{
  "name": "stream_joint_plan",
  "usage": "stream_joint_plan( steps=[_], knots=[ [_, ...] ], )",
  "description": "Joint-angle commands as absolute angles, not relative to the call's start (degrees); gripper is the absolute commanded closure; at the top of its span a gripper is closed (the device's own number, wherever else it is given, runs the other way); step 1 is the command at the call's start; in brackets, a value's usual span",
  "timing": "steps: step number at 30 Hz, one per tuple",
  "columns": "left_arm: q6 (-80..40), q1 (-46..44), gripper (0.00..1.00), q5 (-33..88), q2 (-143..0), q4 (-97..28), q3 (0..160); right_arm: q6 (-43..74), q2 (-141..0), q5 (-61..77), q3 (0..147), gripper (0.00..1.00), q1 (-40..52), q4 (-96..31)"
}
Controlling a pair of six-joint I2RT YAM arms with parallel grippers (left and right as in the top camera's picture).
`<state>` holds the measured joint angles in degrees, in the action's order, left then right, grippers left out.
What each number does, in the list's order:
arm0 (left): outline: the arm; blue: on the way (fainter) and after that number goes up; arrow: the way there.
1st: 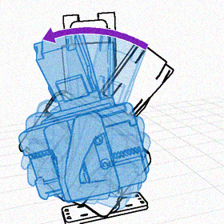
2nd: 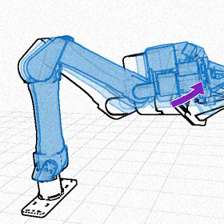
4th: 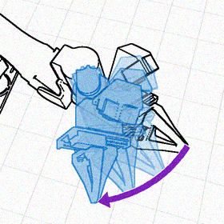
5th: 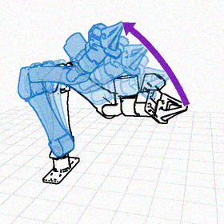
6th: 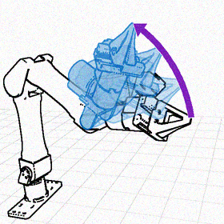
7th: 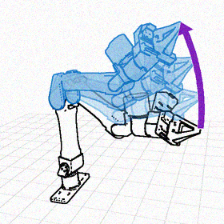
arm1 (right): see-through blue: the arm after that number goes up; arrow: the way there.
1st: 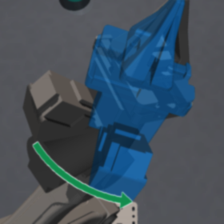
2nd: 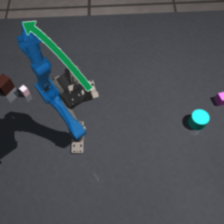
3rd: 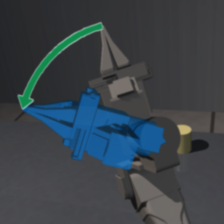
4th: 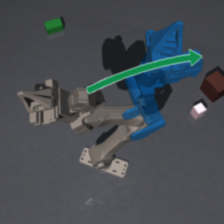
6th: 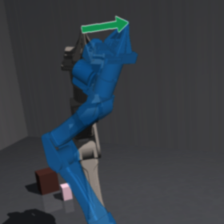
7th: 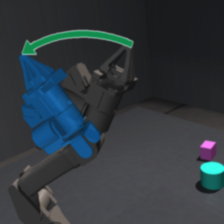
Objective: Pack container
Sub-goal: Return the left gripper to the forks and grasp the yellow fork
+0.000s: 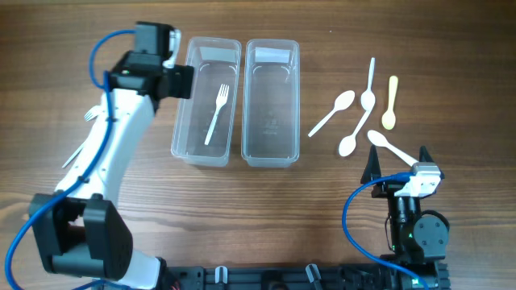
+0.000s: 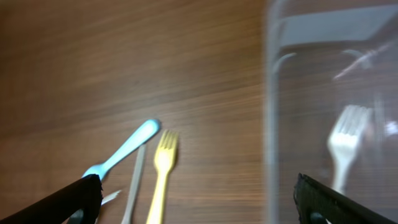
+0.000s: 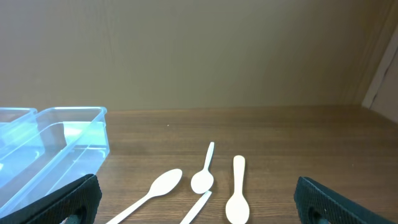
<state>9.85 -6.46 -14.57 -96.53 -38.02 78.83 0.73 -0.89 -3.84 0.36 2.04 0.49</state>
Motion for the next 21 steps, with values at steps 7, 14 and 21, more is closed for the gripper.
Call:
stream_joint_plan(
  steps=[7,14,21],
  knots=[
    [11.6,13.0,0.23,1.0,-97.4,-40.2,77.8,0.2,-0.4,-2.9,0.3,0.00,1.8,0.8],
    [21.0,14.9,0.29,5.2,-114.2,-38.6,77.3,0.2,-0.4,-2.9,0.3,0.00,1.8,0.8],
    [21.0,14.9,0.32,7.0,-117.1,-37.5,77.3,0.2,-0.4,-2.9,0.3,0.00,1.8,0.8]
  ],
)
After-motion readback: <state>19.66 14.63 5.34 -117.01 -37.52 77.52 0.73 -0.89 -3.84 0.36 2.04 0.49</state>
